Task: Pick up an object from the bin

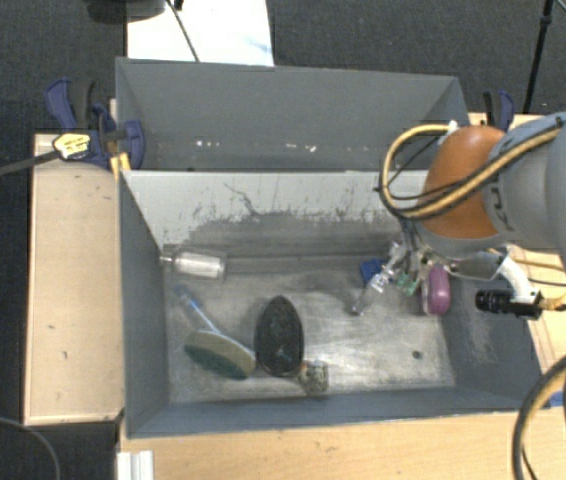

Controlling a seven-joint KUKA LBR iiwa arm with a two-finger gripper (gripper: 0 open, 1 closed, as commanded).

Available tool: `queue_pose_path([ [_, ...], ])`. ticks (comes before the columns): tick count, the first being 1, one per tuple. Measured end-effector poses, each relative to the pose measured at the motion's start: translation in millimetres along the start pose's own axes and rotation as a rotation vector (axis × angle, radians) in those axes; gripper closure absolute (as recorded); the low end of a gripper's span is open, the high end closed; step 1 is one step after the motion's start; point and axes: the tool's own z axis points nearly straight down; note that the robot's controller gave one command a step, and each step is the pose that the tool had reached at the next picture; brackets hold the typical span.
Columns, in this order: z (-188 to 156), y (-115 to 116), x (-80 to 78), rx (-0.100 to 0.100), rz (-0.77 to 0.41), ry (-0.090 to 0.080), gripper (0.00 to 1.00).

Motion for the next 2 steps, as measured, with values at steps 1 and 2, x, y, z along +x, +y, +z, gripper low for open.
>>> queue_pose_path([
  [1,-1.3,0.2,-1.3,-0.004,-0.002,-0.005,1.0],
  [2,-169.7,-24.5,-10.4,-0.005,-0.3,-0.006,1.0],
])
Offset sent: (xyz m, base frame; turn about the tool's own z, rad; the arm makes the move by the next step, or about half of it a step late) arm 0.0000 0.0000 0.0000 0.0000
